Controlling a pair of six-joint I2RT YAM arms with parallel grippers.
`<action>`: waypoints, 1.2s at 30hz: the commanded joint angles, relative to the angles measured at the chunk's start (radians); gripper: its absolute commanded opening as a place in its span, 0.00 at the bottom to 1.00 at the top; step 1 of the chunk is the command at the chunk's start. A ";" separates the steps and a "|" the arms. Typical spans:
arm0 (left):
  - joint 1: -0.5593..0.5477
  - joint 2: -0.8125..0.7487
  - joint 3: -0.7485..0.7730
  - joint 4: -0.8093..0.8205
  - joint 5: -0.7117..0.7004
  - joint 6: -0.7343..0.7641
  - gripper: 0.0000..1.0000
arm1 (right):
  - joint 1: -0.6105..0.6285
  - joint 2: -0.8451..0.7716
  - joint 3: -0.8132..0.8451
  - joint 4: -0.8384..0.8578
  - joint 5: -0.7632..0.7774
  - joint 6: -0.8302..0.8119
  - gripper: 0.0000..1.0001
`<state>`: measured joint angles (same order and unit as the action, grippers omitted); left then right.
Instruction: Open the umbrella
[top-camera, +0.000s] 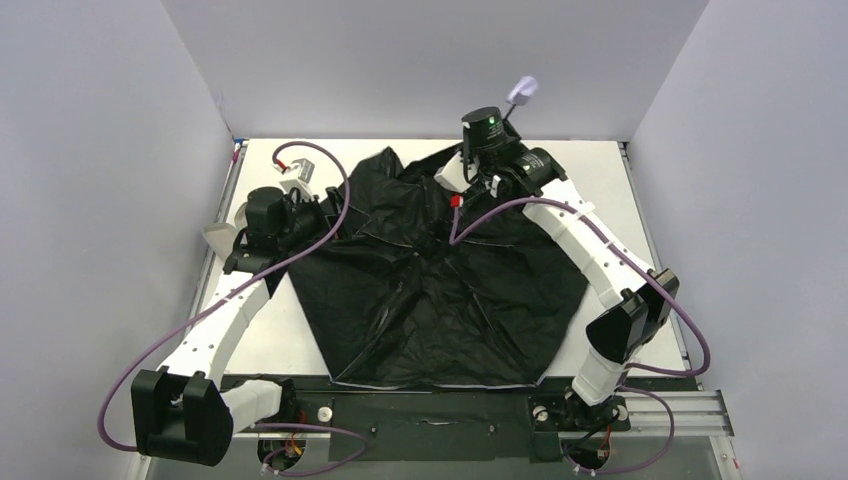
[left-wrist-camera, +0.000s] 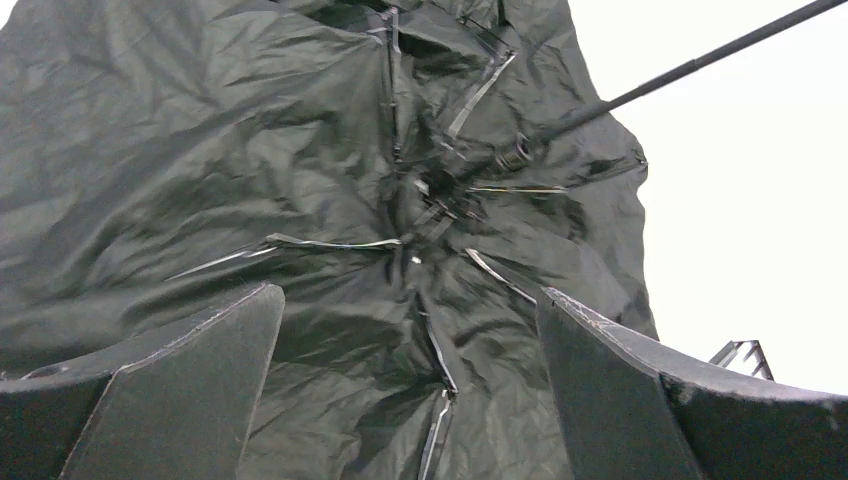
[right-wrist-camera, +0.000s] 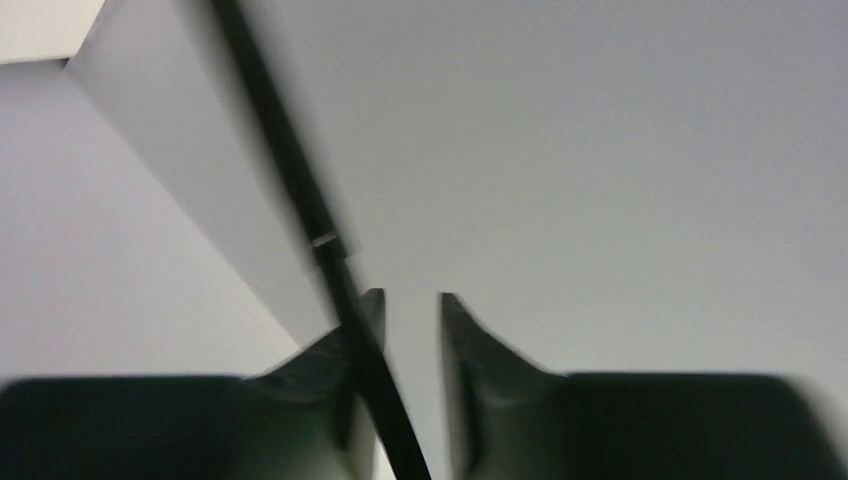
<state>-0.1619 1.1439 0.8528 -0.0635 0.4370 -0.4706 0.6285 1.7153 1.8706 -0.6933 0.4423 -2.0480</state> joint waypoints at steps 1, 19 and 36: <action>0.005 -0.023 0.012 0.038 0.029 0.038 0.97 | -0.027 -0.028 0.028 0.020 0.023 -0.316 0.06; -0.001 -0.063 0.089 0.028 0.095 0.225 0.97 | -0.051 -0.115 0.021 -0.021 0.094 0.018 0.00; -0.019 -0.043 0.351 -0.040 0.094 0.308 0.97 | -0.093 -0.143 0.138 -0.293 0.113 0.704 0.00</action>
<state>-0.1795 1.0981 1.1255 -0.1204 0.5037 -0.1223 0.5556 1.6291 1.9137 -0.9482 0.5819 -1.6150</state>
